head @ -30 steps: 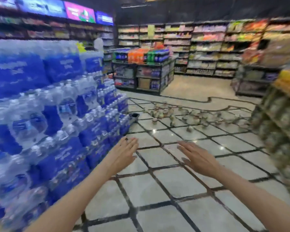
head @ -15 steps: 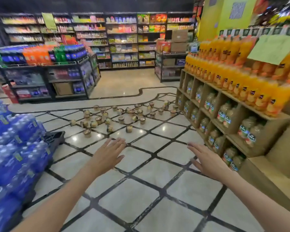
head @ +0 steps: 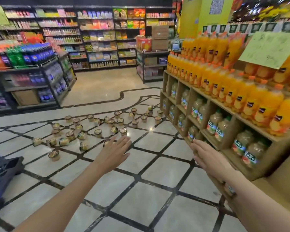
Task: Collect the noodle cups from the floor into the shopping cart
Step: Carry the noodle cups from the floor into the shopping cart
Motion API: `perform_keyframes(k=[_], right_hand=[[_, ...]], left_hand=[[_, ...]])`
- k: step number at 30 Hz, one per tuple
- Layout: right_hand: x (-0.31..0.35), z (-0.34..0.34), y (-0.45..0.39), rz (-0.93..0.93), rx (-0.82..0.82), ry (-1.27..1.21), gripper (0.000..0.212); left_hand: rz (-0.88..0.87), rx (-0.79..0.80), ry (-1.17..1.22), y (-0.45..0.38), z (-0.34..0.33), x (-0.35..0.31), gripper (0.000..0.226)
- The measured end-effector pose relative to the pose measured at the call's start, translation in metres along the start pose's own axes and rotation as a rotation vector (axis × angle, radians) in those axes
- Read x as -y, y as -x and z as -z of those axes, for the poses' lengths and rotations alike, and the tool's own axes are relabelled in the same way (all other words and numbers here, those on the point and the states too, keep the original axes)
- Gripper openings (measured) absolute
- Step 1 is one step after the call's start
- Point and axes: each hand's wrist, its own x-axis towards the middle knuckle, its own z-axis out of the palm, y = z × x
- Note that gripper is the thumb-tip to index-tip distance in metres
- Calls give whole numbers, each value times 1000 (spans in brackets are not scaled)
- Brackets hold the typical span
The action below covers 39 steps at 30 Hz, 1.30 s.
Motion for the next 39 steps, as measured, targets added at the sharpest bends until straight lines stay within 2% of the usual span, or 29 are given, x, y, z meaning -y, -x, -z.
perform_keyframes(k=[5, 14, 17, 19, 24, 26, 29, 32, 39], right_hand=[[-69, -17, -105, -3, 21, -22, 55], [-160, -44, -309, 63, 80, -44, 55], [-181, -68, -388, 86, 93, -40, 55], [-193, -87, -442, 94, 99, -33, 54], [-219, -119, -574, 95, 136, -39, 53], [-227, -126, -625, 84, 138, -30, 55], [-246, -139, -695, 95, 153, -22, 54], [-271, -160, -762, 89, 182, -17, 52], [-331, -257, -938, 38, 283, -48, 58]], left_hand=[[6, 93, -11, -108, -56, 31, 57], [140, 73, 0, -275, -135, 102, 52], [143, 53, 0, -331, -174, 139, 42], [148, 53, -31, -373, -200, 167, 42], [155, 114, 66, -478, -256, 240, 49], [117, 118, 33, -519, -275, 274, 43], [115, 188, 31, -575, -297, 317, 58], [117, 185, 37, -623, -331, 353, 61], [227, 228, 121, -729, -463, 431, 50]])
